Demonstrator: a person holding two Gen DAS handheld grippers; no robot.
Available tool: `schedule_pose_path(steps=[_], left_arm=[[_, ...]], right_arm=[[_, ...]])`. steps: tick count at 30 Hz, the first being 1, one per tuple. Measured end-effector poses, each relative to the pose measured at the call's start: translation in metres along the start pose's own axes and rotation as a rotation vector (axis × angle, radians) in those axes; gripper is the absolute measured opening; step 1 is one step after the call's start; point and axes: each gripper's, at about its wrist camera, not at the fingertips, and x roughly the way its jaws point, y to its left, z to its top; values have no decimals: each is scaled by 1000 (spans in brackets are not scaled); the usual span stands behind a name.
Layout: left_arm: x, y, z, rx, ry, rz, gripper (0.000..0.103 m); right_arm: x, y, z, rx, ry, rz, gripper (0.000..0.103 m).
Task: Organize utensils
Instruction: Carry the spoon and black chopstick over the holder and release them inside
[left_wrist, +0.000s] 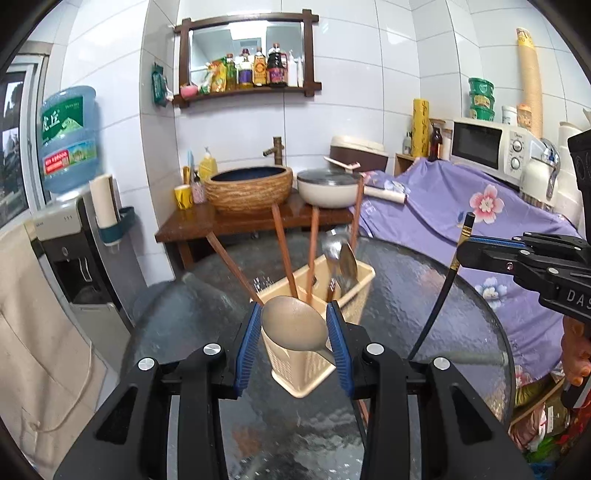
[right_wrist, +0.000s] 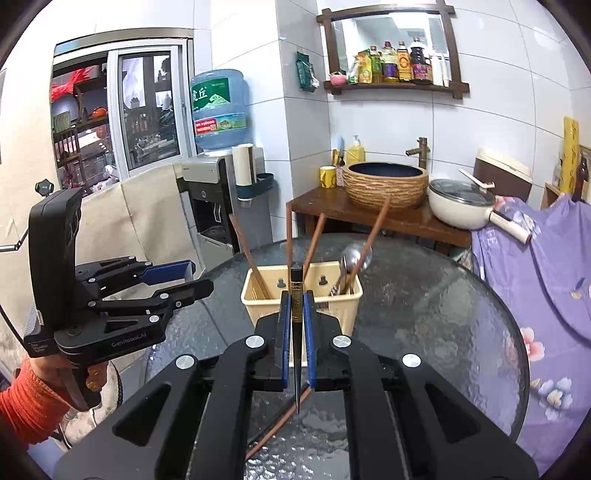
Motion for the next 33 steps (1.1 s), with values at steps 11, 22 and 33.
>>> schedule_pose_path(steps=[11,22,33], left_arm=[[-15,26,80,0,-111,118,36],[28,26,79,59,-44,189,36],[73,13,33,79,65,176,36]], right_arm=[[-15,-9,112,26,-57,55,7],[20,-15,135,-19,-105,-66,8],[81,-25,75,20,4,-78,8]])
